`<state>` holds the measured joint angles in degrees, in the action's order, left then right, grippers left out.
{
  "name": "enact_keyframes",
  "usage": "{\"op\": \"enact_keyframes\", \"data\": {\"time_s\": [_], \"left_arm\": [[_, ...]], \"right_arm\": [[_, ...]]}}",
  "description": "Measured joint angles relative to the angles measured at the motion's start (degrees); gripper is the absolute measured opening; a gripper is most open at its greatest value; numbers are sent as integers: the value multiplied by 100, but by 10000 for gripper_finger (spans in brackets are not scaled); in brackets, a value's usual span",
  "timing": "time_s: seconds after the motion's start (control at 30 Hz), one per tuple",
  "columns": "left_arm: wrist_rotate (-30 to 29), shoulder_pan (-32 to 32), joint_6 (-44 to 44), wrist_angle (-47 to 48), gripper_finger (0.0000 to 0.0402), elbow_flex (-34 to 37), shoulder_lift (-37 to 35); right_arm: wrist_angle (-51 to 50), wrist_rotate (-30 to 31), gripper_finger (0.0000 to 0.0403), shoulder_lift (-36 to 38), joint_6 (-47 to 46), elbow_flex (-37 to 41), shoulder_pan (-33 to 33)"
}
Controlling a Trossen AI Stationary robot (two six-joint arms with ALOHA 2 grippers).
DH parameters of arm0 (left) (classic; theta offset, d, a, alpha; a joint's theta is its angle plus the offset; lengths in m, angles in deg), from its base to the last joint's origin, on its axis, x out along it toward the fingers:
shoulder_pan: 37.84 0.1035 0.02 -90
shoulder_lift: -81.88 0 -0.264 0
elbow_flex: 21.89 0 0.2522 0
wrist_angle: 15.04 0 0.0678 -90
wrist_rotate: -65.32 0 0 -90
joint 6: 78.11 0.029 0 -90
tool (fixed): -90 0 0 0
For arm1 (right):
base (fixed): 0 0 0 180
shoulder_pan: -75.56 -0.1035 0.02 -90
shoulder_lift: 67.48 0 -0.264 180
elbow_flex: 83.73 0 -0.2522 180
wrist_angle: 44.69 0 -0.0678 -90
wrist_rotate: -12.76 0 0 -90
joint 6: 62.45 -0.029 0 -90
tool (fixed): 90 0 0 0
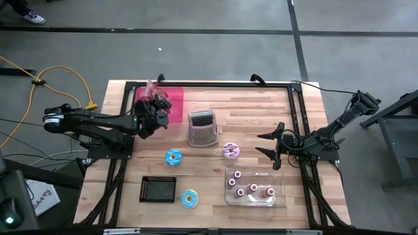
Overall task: Pick & Place Food Item
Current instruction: Put the popcorn bag into the pink bin
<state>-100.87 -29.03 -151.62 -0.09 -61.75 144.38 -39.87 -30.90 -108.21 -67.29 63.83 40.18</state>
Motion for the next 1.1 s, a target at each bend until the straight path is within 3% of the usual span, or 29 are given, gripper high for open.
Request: {"op": "enact_keyframes", "data": {"time_s": [0.23,0.4,0.93,1.1], "left_arm": [[-315,195,581,-1561,19,4,1162],[-234,362,292,-1759,19,7,1645],[-131,428,708,-1851,20,7,1755],[18,432,751,-1847,47,7,1755]], "right_arm": [[7,0,220,0,-7,0,0],[7,1,220,2,-9,0,0],[0,0,220,2,4,0,0],[-2,0,220,2,7,0,2]]}}
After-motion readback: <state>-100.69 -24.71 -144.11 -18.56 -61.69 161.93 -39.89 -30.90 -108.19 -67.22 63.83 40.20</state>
